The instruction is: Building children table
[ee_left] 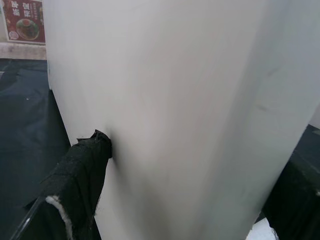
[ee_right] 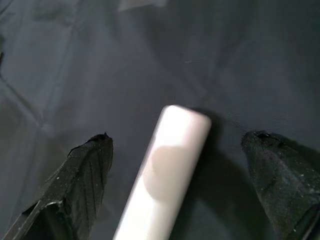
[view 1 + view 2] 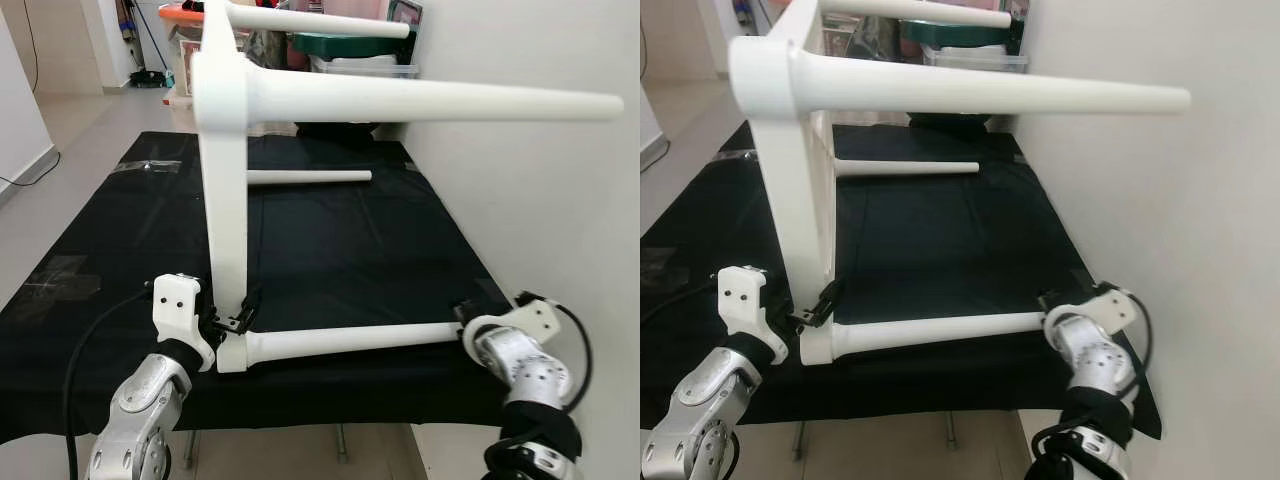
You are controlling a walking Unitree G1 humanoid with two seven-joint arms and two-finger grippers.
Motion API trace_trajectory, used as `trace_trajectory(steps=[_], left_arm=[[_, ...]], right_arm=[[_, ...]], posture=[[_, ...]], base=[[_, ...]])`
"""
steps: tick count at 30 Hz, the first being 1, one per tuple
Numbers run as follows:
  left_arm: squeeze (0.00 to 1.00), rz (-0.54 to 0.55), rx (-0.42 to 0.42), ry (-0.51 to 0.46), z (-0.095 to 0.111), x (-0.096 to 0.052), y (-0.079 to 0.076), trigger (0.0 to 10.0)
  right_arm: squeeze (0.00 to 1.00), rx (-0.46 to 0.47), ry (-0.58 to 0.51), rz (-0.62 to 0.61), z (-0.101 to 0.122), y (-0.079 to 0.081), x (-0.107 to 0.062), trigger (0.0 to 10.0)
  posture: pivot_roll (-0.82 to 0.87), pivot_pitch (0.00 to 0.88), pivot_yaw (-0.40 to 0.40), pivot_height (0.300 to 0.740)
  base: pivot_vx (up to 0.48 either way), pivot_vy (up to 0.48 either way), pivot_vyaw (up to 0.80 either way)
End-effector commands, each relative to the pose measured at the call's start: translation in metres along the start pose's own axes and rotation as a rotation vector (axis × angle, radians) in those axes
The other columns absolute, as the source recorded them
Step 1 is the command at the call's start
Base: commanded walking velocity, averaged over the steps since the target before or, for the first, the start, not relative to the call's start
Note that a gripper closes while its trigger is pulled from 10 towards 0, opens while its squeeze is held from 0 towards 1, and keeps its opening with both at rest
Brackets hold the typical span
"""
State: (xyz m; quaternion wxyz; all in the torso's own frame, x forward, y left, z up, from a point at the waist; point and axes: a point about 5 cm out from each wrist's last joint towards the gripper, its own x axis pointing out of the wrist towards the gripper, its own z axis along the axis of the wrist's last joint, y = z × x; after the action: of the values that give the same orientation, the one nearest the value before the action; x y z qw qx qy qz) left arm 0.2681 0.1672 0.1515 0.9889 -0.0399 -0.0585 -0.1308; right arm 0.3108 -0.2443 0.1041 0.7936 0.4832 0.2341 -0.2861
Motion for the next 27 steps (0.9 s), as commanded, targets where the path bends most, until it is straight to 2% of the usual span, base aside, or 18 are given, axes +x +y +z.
trace_trajectory(steps=[1, 2, 6, 9, 11, 12, 13, 14, 15, 16, 17, 18, 19, 21, 22, 24, 26, 27], left_arm=[[0.00, 0.002, 0.008, -0.002, 0.001, 0.002, 0.005, 10.0], [0.00, 0.002, 0.008, -0.002, 0.001, 0.002, 0.005, 10.0], [0.00, 0.004, 0.011, -0.001, 0.001, 0.003, 0.007, 10.0], [0.00, -0.004, 0.006, 0.005, -0.001, 0.002, 0.004, 10.0], [0.00, -0.013, 0.002, 0.011, -0.003, 0.002, 0.002, 10.0], [0.00, -0.013, 0.002, 0.011, -0.003, 0.002, 0.002, 10.0], [0.00, -0.017, 0.003, 0.014, -0.004, 0.002, 0.002, 10.0], [0.00, -0.019, 0.012, 0.015, -0.004, 0.003, 0.004, 10.0], [0.00, -0.015, 0.020, 0.012, -0.003, 0.004, 0.007, 10.0], [0.00, -0.015, 0.020, 0.012, -0.003, 0.004, 0.007, 10.0], [0.00, -0.011, 0.025, 0.010, -0.002, 0.004, 0.010, 10.0], [0.00, -0.011, 0.025, 0.010, -0.002, 0.004, 0.010, 10.0], [0.00, -0.003, 0.035, 0.005, 0.000, 0.005, 0.013, 10.0], [0.00, 0.019, 0.051, -0.002, 0.003, 0.004, 0.020, 10.0], [0.00, 0.019, 0.051, -0.002, 0.003, 0.004, 0.020, 10.0], [0.00, 0.044, 0.075, -0.005, 0.006, 0.000, 0.030, 10.0], [0.00, 0.066, 0.100, -0.003, 0.008, -0.004, 0.040, 10.0], [0.00, 0.066, 0.100, -0.003, 0.008, -0.004, 0.040, 10.0]], right_arm=[[1.00, 0.057, 0.020, -0.043, 0.000, -0.012, -0.007, 10.0], [1.00, 0.057, 0.020, -0.043, 0.000, -0.012, -0.007, 10.0], [1.00, 0.102, 0.038, -0.048, -0.010, -0.021, -0.032, 10.0], [1.00, 0.058, 0.033, -0.057, -0.015, -0.026, -0.045, 10.0], [1.00, -0.153, -0.089, 0.058, 0.006, -0.005, -0.053, 10.0], [1.00, -0.153, -0.089, 0.058, 0.006, -0.005, -0.053, 10.0], [1.00, -0.264, -0.172, 0.133, 0.019, 0.011, -0.057, 10.0], [1.00, -0.461, -0.322, 0.240, 0.034, 0.039, -0.066, 10.0], [0.00, -0.639, -0.461, 0.368, 0.041, 0.069, -0.078, 10.0], [0.00, -0.639, -0.461, 0.368, 0.041, 0.069, -0.078, 10.0], [0.00, -0.758, -0.545, 0.451, 0.043, 0.088, -0.087, 10.0], [0.00, -0.758, -0.545, 0.451, 0.043, 0.088, -0.087, 10.0], [0.00, -0.863, -0.595, 0.525, 0.038, 0.104, -0.095, 10.0], [0.00, -1.031, -0.706, 0.602, 0.029, 0.122, -0.105, 10.0], [0.00, -1.031, -0.706, 0.602, 0.029, 0.122, -0.105, 10.0], [0.00, -1.143, -0.794, 0.607, 0.025, 0.126, -0.113, 10.0], [0.00, -1.257, -0.884, 0.568, 0.024, 0.121, -0.116, 10.0], [0.00, -1.257, -0.884, 0.568, 0.024, 0.121, -0.116, 10.0]], posture=[[0.02, 0.000, -0.102, 0.740], [0.02, 0.000, -0.102, 0.740], [0.01, 0.000, -0.103, 0.740], [-0.01, 0.000, -0.089, 0.740], [-0.01, 0.000, -0.072, 0.740], [-0.01, 0.000, -0.072, 0.740], [-0.01, 0.000, -0.071, 0.740], [-0.01, 0.000, -0.071, 0.740], [-0.01, 0.000, -0.072, 0.740], [-0.01, 0.000, -0.072, 0.740], [0.00, 0.000, -0.076, 0.740], [0.00, 0.000, -0.076, 0.740], [0.00, 0.000, -0.082, 0.740], [0.01, 0.000, -0.088, 0.740], [0.01, 0.000, -0.088, 0.740], [0.02, 0.000, -0.098, 0.740], [0.02, 0.000, -0.094, 0.740], [0.02, 0.000, -0.094, 0.740]], base=[[0.000, 0.000, 0.00], [0.000, 0.000, 0.00], [0.000, 0.000, 0.00], [0.000, 0.000, 0.00], [0.000, 0.000, 0.00], [0.000, 0.000, 0.00], [0.000, 0.000, 0.00], [0.000, 0.000, 0.00], [0.000, 0.000, 0.00], [0.000, 0.000, 0.00], [0.000, 0.000, 0.00], [0.000, 0.000, 0.00], [0.000, 0.000, 0.00], [0.000, 0.000, 0.00], [0.000, 0.000, 0.00], [0.000, 0.000, 0.00], [0.000, 0.000, 0.00], [0.000, 0.000, 0.00]])
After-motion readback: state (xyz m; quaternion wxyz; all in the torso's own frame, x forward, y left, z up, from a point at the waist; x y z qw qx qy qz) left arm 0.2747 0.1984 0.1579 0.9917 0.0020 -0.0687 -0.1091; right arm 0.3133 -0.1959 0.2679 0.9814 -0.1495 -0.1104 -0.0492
